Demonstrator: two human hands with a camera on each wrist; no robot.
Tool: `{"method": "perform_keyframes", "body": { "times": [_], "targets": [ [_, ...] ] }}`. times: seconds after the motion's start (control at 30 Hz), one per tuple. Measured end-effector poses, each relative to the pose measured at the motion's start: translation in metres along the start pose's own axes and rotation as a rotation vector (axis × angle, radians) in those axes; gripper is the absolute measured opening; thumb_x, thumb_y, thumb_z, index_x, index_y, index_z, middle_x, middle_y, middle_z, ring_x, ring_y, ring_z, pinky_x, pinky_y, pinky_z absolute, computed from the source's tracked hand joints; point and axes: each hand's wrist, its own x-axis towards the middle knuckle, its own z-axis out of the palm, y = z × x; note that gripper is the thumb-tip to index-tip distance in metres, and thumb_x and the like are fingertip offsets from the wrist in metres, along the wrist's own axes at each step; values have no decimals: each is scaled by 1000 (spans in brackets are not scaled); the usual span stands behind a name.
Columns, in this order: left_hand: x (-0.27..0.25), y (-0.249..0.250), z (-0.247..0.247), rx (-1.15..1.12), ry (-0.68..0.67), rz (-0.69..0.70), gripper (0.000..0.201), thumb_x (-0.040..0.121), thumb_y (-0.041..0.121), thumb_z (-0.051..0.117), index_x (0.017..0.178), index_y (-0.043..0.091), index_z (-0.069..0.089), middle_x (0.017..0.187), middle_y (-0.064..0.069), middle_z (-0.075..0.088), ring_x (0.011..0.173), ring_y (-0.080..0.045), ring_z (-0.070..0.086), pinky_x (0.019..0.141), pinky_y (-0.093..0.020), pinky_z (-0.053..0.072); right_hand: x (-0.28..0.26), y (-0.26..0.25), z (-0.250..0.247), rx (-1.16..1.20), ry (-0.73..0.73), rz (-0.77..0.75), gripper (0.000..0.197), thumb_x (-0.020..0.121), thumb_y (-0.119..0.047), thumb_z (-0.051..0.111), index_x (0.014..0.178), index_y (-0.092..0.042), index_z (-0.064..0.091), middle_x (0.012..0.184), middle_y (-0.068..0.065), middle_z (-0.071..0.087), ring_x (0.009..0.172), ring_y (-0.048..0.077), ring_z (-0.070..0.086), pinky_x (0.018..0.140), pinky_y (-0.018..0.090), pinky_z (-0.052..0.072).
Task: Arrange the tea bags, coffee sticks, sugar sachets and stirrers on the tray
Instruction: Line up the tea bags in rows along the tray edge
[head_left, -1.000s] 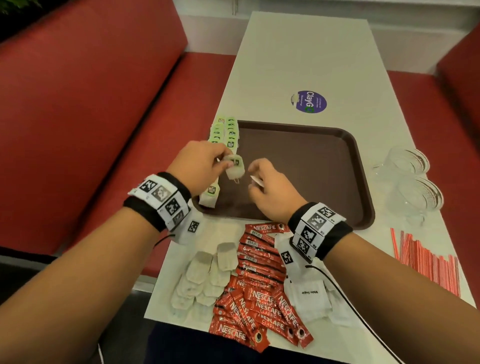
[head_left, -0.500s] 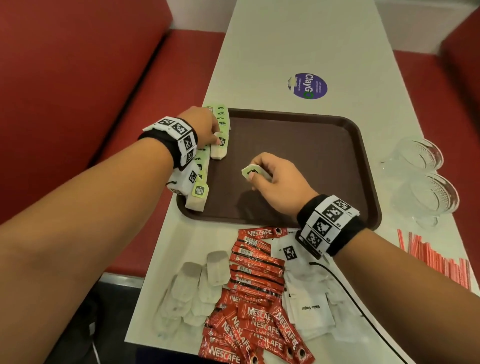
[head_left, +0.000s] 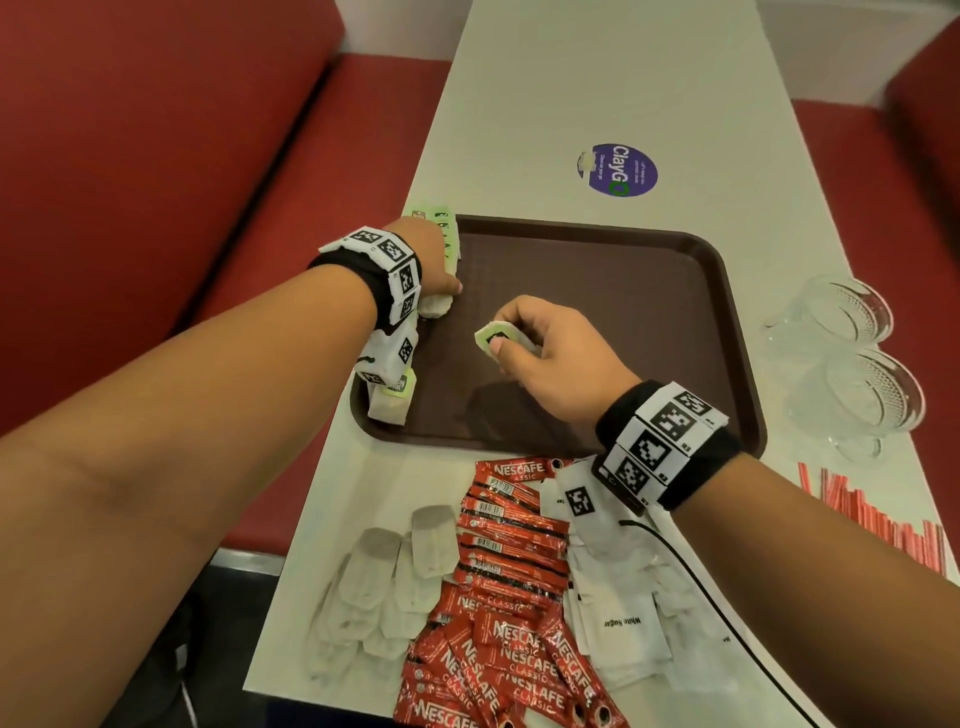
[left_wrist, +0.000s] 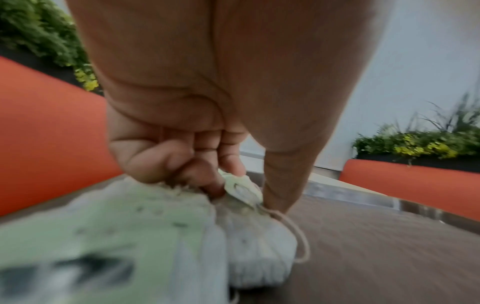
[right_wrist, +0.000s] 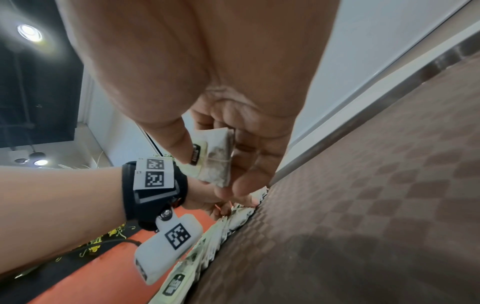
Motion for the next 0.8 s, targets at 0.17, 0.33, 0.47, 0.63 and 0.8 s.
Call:
{"method": "perform_keyframes", "body": {
  "times": [0.17, 0.33, 0.47, 0.63, 0.8],
  "targets": [
    [-2, 3, -5, 12, -6, -28, 53, 84, 59, 63, 90, 6, 64, 70, -5, 52, 61, -20, 50, 52, -30, 37, -1, 0, -1, 1, 2, 24, 5, 97, -25, 61, 100, -22, 63, 86, -6, 68, 80, 17, 65, 77, 43, 57],
    [-32, 6, -25, -189, 136, 75, 42, 90, 58, 57, 94, 17, 63, 86, 0, 62, 82, -20, 58, 66, -31, 43, 1, 0, -2, -16, 3, 27, 4, 99, -24, 60, 101, -21, 61, 83, -4, 69, 74, 11, 67, 75, 38, 58],
    [-79, 12, -33, -558, 177, 305, 40, 89, 63, 55, 88, 26, 66, 75, 9, 62, 69, -8, 56, 61, -24, 43, 5, -2, -1, 58, 35, 66, 4, 101, -22, 57, 102, -18, 59, 79, 3, 71, 63, 12, 69, 64, 29, 59],
    [-112, 13, -20, -588, 181, 455, 16, 89, 42, 68, 90, 26, 69, 80, 12, 67, 71, 0, 57, 64, -14, 42, 10, -3, -2, 85, 65, 59, 7, 101, -24, 57, 97, -18, 58, 80, 1, 72, 69, 10, 73, 59, 22, 54],
    [-114, 10, -14, -605, 335, 439, 8, 93, 29, 67, 91, 21, 69, 74, 10, 63, 66, -4, 54, 64, -22, 41, 12, -2, 1, -90, 76, 18, 12, 96, -28, 64, 95, -16, 62, 82, 0, 65, 77, 18, 61, 71, 41, 53]
  ]
}}
